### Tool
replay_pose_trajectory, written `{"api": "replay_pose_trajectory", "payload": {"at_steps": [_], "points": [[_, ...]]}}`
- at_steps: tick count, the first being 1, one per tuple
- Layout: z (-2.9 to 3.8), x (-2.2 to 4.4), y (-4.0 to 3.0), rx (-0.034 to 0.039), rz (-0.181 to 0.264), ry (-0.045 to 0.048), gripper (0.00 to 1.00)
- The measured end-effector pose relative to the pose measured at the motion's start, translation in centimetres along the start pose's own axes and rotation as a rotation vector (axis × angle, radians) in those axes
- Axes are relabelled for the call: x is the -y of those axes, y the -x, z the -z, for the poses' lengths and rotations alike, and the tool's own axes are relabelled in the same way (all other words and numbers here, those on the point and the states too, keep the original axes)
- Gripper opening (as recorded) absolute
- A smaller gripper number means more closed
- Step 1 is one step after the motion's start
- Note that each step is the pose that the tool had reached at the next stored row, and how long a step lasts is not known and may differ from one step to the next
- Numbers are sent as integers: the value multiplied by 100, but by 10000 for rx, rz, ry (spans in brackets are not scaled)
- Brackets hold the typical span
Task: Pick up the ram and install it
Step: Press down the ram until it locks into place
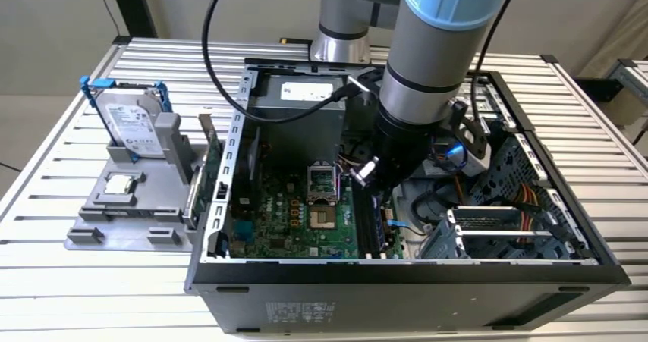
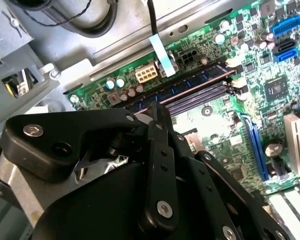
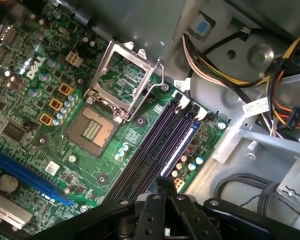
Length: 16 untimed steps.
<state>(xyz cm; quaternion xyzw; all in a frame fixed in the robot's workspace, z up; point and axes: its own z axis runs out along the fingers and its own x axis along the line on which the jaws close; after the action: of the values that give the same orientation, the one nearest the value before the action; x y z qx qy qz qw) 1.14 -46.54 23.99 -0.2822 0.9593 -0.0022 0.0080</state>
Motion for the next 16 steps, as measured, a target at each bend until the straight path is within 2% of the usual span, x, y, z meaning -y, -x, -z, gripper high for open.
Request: {"api": "replay_pose_trajectory", "payload": {"at_steps": [16], "points": [[1, 0, 0, 8, 916, 13, 0]]}}
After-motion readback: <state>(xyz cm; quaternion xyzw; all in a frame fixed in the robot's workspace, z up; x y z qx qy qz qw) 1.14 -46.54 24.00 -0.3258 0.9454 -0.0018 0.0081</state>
